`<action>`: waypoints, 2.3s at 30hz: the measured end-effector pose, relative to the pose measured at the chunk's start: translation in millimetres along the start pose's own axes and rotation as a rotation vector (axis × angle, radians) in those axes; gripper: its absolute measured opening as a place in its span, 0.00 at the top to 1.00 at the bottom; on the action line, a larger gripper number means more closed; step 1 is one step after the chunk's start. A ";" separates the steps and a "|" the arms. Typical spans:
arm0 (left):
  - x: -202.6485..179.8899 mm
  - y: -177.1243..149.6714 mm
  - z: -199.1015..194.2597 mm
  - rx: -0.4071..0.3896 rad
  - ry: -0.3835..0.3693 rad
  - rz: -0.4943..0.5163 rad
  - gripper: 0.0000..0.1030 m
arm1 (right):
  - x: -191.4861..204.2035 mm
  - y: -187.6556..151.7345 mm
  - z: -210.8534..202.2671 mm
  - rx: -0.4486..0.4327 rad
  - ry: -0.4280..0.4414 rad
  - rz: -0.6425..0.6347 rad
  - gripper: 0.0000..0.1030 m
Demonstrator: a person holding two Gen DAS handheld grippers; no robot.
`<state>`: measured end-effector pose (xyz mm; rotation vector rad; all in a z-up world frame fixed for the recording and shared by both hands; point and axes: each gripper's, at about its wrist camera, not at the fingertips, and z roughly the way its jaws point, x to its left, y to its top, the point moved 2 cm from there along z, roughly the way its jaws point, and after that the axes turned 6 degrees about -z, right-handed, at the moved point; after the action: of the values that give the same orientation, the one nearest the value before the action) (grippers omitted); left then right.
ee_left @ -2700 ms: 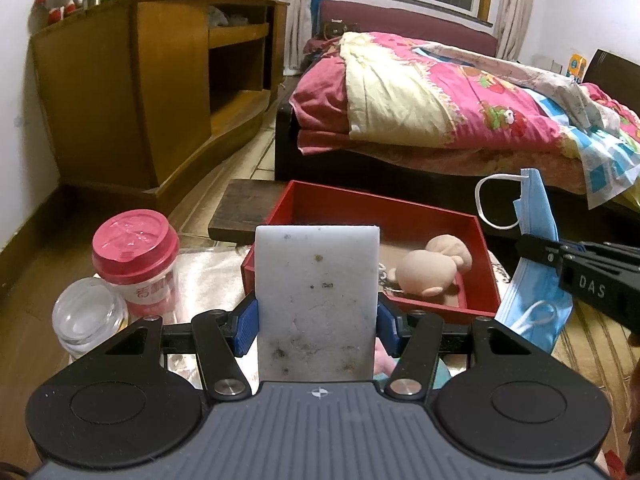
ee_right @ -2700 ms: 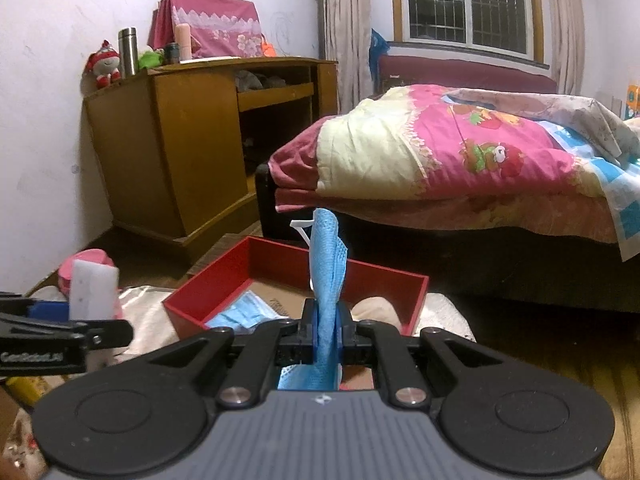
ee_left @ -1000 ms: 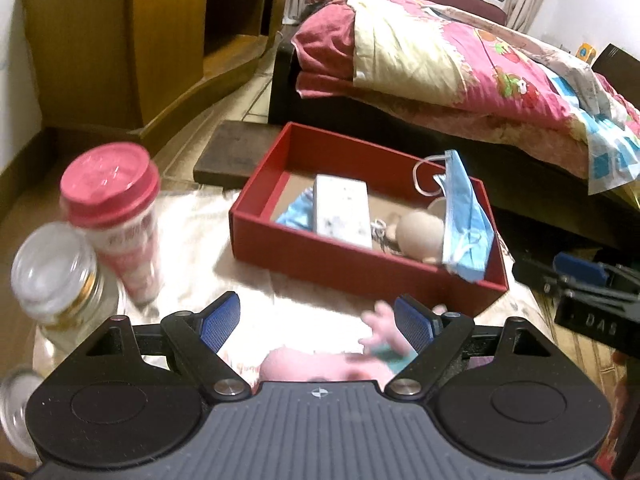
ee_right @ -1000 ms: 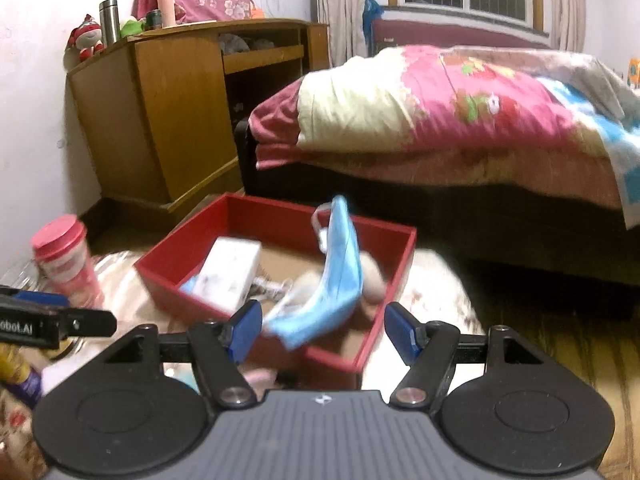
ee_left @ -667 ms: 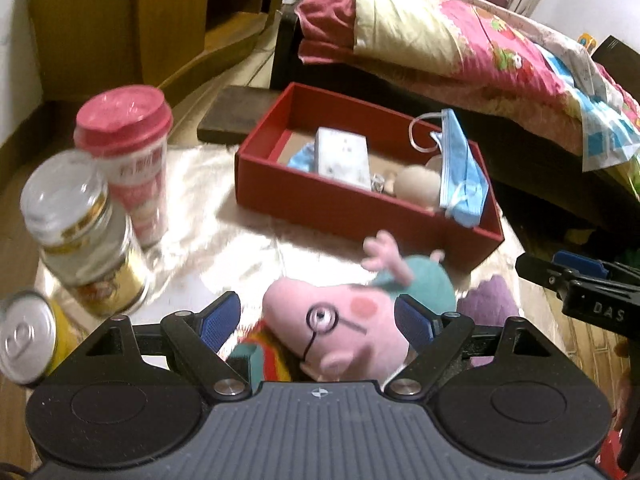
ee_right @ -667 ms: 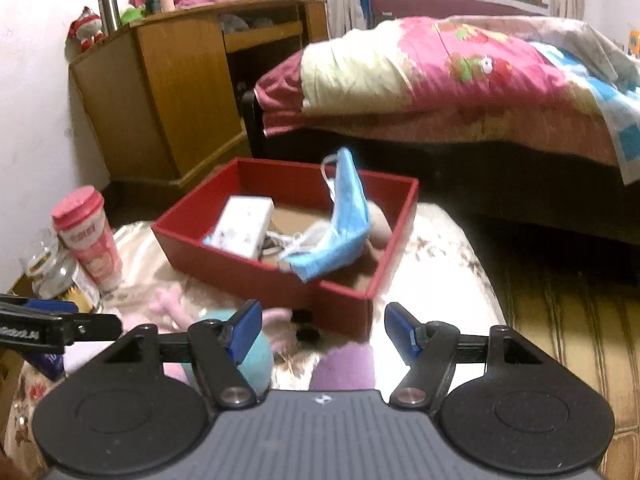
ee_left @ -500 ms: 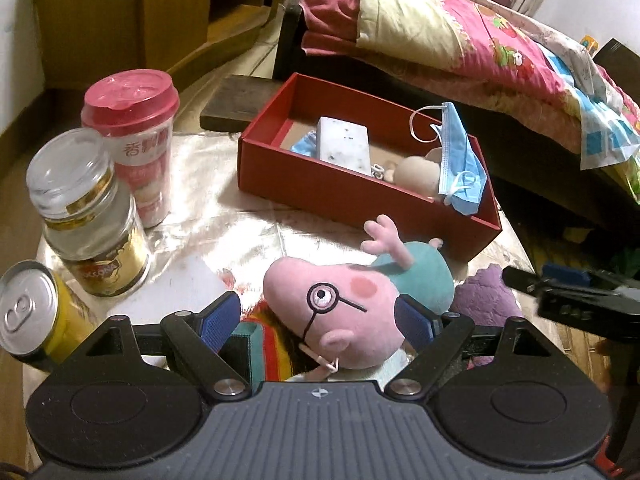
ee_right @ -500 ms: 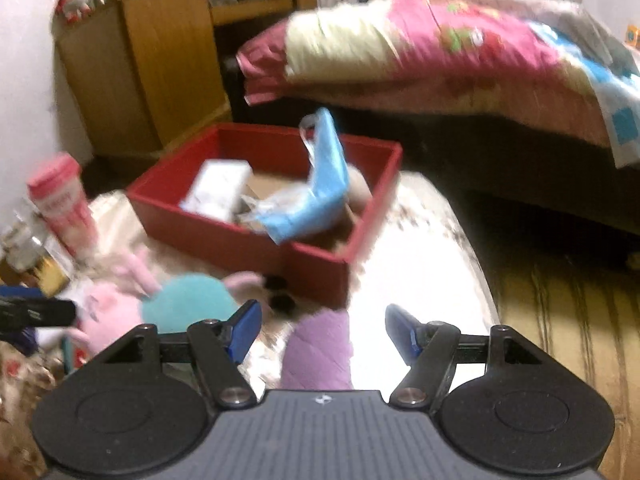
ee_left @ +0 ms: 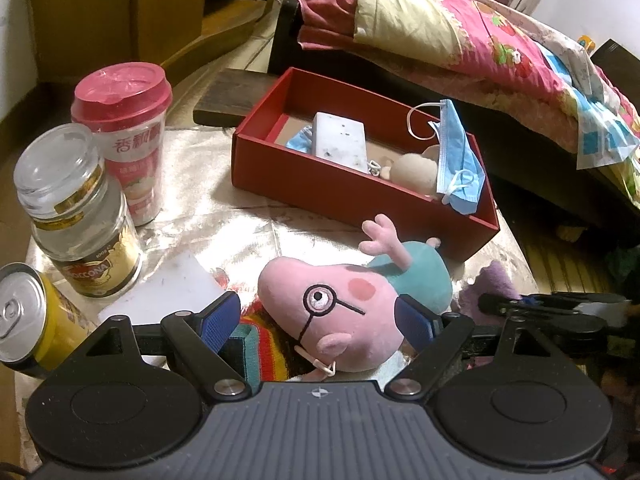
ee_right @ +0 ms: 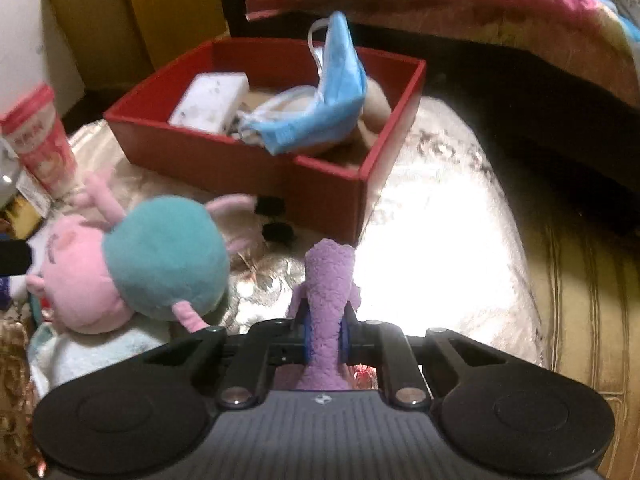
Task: Organize soft objects
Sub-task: 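Grasp the purple sock with the right tool, then grasp the pink-and-teal pig plush with the left tool while the right tool holds the sock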
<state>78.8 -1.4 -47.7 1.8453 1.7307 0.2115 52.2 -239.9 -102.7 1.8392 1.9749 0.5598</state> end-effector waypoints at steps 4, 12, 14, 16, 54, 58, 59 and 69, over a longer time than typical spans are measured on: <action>-3.7 0.4 -5.4 -0.007 -0.016 0.009 0.20 | -8.4 1.6 -27.0 -0.039 0.144 0.113 1.00; -30.6 7.7 0.1 -0.007 -0.058 0.166 0.20 | -9.6 -4.2 -73.1 -0.097 0.319 0.261 1.00; -40.0 10.1 5.4 -0.014 -0.033 0.235 0.20 | -5.0 -6.3 -77.7 -0.101 0.328 0.249 1.00; -45.9 11.2 13.0 -0.024 0.000 0.279 0.20 | -5.0 -6.8 -77.3 -0.106 0.323 0.240 1.00; -64.8 -22.9 72.0 0.214 -0.085 0.349 0.35 | -28.8 -2.5 -74.7 -0.113 0.335 0.312 1.00; -35.6 -21.5 47.0 0.208 -0.141 0.148 0.36 | -23.4 -1.8 -76.5 -0.118 0.339 0.296 1.00; -29.9 -23.6 39.5 0.188 -0.123 0.127 0.37 | -20.3 -1.2 -76.3 -0.116 0.344 0.288 1.00; 11.6 -18.3 -33.0 0.007 -0.245 -0.128 0.37 | 7.3 3.5 -74.4 -0.112 0.365 0.220 1.00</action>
<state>48.3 19.4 -33.6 1.6799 1.6698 -0.0693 15.2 -234.5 -37.8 2.0089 1.9163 1.1199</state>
